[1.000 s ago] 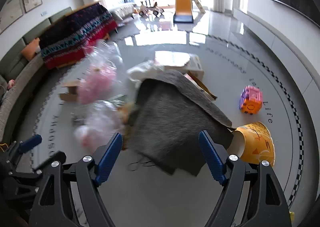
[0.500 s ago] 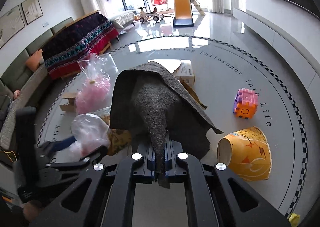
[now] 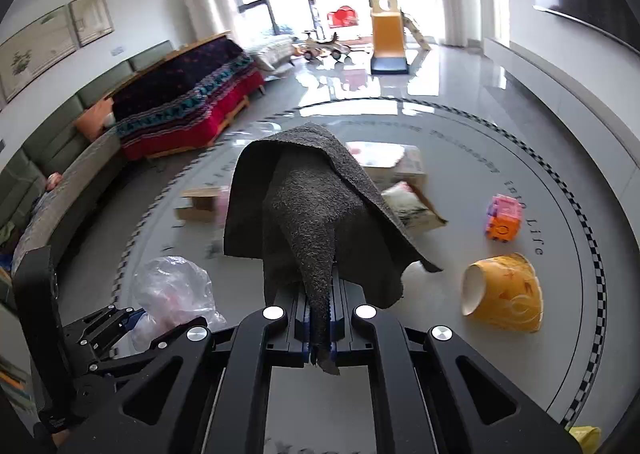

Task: Collect trash
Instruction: 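Grasp the plastic bag with the left tool while the right tool grasps the grey cloth, then carry bag and cloth over the black bin and open both tools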

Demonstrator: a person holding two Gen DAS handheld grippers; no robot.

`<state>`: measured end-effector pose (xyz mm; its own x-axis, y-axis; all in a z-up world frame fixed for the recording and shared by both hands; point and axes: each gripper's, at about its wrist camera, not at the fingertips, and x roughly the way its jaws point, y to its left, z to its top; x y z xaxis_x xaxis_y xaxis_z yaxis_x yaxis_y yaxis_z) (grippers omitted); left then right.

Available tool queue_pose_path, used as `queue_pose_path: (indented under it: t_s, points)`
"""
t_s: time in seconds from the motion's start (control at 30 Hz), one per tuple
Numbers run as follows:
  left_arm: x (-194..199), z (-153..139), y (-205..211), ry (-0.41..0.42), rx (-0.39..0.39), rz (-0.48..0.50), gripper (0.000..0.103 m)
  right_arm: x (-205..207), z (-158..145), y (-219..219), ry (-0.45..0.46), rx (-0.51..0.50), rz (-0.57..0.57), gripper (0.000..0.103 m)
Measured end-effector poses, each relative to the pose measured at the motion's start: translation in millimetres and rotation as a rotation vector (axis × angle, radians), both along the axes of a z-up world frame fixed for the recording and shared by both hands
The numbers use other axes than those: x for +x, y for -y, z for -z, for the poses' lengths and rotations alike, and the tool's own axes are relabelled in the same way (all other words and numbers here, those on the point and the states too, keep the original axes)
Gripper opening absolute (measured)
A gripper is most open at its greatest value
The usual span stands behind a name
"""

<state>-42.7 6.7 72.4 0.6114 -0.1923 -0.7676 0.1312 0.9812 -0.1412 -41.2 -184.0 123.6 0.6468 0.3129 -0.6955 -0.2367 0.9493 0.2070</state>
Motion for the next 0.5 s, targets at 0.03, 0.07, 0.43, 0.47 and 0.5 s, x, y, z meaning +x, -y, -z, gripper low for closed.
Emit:
queue_pose_path:
  t_s: [0.03, 0.07, 0.43, 0.47, 0.5]
  points:
    - [-9.2, -4.2, -6.3, 0.011, -0.001, -0.01, 0.047, -8.0, -4.0, -9.1, 0.007, -0.003, -0.016, 0.007]
    - [-15.0, -6.9, -12.0, 0.017, -0.002, -0.018, 0.047, -13.8, -6.8, -16.8, 0.011, -0.005, -0.03, 0.007]
    - [-106.1, -21.6, -107.6, 0.068, -0.012, -0.199, 0.048, -89.2, -16.1, -118.4, 0.036, -0.029, -0.232, 0.007]
    - [-112.6, -21.0, -116.5, 0.07, -0.012, -0.217, 0.048, -95.2, -15.7, -127.0, 0.034, -0.03, -0.251, 0.007]
    - [-120.3, -20.3, -124.2, 0.072, -0.011, -0.236, 0.048, -102.6, -14.7, -138.2, 0.032, -0.033, -0.276, 0.007]
